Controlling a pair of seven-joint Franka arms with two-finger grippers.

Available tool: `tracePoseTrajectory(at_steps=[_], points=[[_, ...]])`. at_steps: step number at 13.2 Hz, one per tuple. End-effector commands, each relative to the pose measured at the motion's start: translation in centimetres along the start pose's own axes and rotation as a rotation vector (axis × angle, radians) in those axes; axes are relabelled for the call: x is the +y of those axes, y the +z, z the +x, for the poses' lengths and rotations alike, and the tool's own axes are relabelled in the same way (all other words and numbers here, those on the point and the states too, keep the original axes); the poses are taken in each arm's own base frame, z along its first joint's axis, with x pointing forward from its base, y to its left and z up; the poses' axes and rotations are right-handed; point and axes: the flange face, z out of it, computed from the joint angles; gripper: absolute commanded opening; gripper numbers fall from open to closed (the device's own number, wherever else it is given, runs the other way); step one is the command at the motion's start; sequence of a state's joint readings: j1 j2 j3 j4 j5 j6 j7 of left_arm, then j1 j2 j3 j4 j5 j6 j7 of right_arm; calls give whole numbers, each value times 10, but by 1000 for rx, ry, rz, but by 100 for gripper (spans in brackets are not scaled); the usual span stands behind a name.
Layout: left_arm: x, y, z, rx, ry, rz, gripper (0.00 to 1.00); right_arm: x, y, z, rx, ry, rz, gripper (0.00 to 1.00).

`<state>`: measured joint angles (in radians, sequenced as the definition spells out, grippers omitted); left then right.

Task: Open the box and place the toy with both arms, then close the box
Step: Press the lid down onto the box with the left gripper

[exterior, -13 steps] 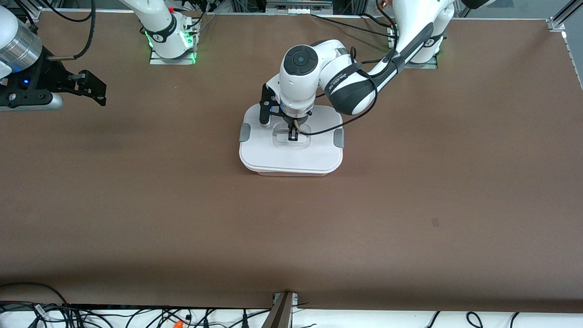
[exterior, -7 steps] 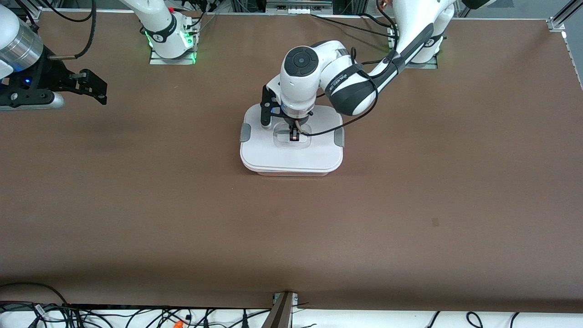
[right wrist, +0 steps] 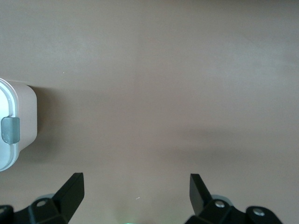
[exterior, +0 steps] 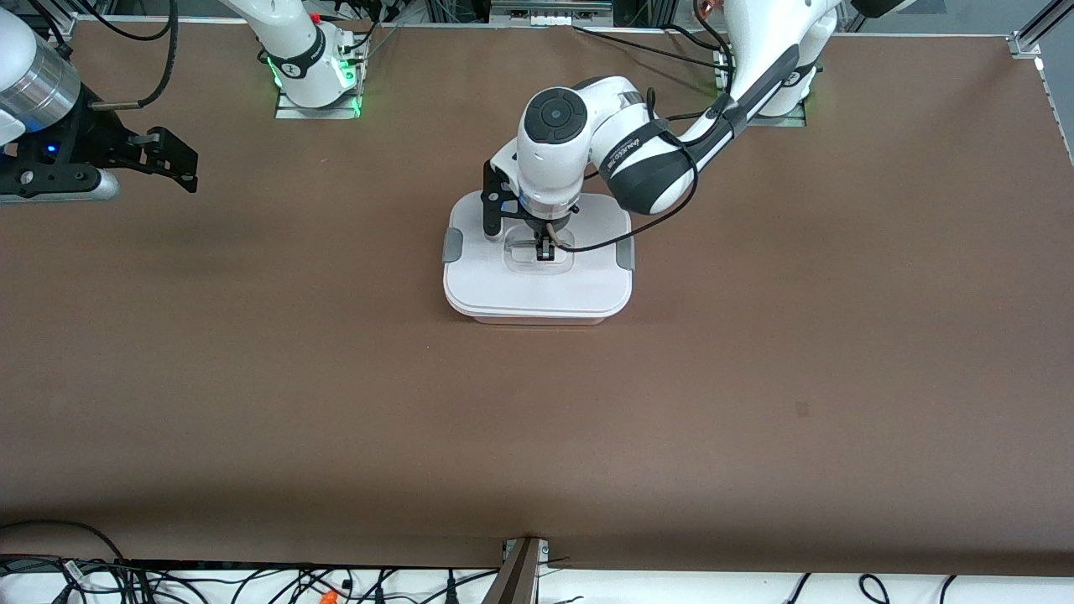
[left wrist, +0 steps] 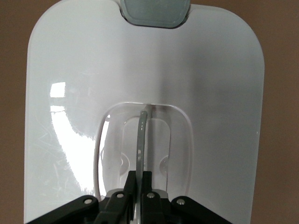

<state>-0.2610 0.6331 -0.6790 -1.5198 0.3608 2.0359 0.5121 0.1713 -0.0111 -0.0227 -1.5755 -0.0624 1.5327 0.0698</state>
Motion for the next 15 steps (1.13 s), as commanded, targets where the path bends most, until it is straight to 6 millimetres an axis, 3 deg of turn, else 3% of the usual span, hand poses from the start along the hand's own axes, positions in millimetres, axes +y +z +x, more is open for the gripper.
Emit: tracePoseTrajectory(at_steps=[1, 4, 9, 15], points=[[-4, 14, -10, -39, -25, -12, 0, -2, -7, -3, -4, -3, 7, 100], [-7, 21, -8, -29, -49, -20, 0, -4, -8, -2, 1, 5, 7, 100], [-11, 16, -9, -16, -113, -25, 0, -20, -7, -1, 3, -32, 6, 100], [-10, 16, -10, -15, -116, -35, 0, -21, -6, -1, 3, -39, 4, 100]])
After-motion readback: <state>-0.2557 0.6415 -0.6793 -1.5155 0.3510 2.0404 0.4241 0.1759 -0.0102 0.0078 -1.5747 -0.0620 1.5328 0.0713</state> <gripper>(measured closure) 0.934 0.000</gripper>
